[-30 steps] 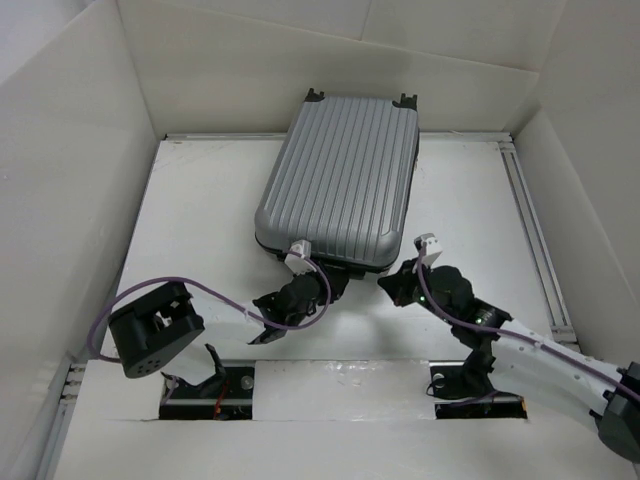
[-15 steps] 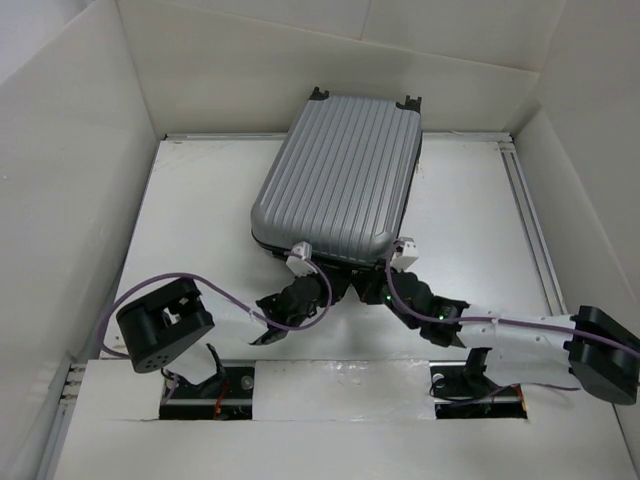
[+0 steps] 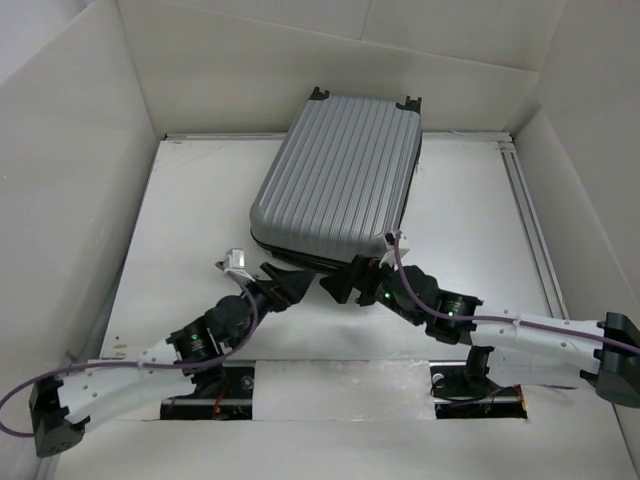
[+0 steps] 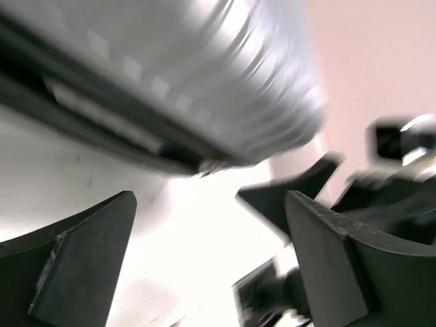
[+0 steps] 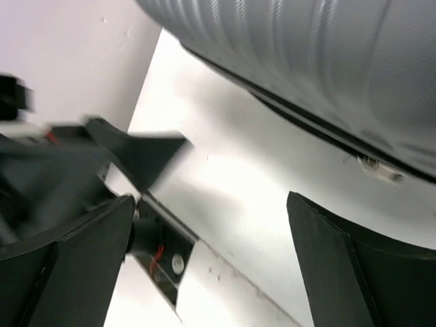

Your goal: Pack the luggage

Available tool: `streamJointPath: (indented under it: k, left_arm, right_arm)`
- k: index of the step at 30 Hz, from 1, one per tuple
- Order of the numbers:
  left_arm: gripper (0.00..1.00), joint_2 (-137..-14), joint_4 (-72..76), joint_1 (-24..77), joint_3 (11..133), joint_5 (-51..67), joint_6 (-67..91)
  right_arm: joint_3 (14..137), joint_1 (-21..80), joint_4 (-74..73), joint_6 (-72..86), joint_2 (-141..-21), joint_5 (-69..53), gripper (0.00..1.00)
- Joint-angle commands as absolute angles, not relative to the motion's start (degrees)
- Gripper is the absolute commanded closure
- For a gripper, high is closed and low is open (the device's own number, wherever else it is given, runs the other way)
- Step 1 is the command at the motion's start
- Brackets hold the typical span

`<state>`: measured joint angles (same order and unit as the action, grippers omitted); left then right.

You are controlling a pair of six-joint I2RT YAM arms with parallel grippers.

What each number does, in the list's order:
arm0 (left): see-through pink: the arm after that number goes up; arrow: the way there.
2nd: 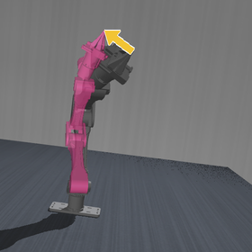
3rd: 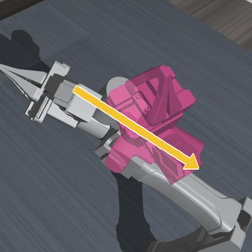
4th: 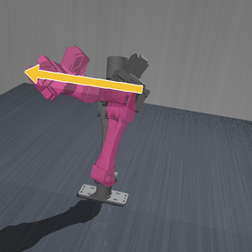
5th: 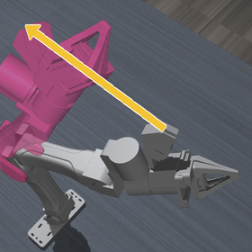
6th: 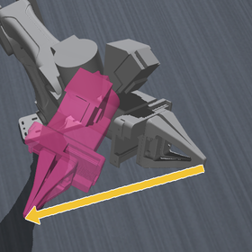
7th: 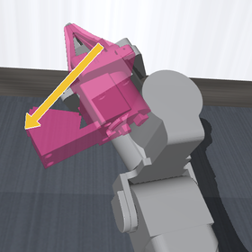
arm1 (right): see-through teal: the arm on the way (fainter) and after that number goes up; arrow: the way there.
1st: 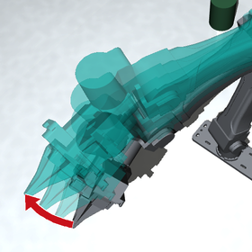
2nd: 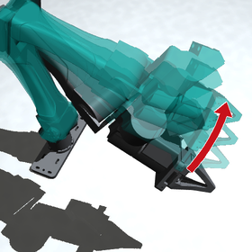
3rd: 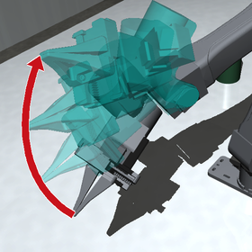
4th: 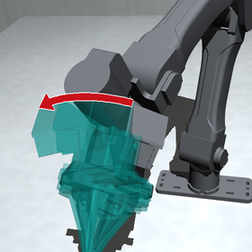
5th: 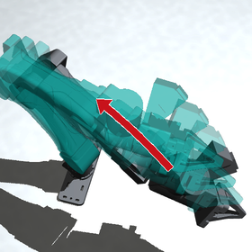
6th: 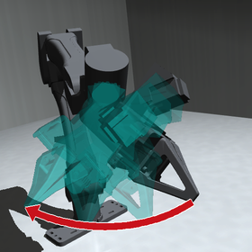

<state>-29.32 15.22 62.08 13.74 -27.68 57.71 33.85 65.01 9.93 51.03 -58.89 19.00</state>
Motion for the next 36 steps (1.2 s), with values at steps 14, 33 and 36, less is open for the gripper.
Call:
streamJointPath:
  k: [14, 33, 36]
  left_arm:
    - [0.01, -68.17, -4.75, 25.74, 75.82, -2.71, 35.42]
    - [0.36, -93.0, 14.04, 4.47, 61.36, 20.65, 45.7]
    - [0.39, -87.75, 18.53, 8.07, 52.76, 19.52, 49.21]
  right_arm:
    - [63.97, 48.2, -21.88, 33.59, -54.92, 23.07, 0.77]
    - [64.68, 12.11, -4.31, 34.37, -91.81, -5.79, 0.67]
    - [71.24, 18.09, -4.31, 31.12, -99.28, -10.45, 0.67]
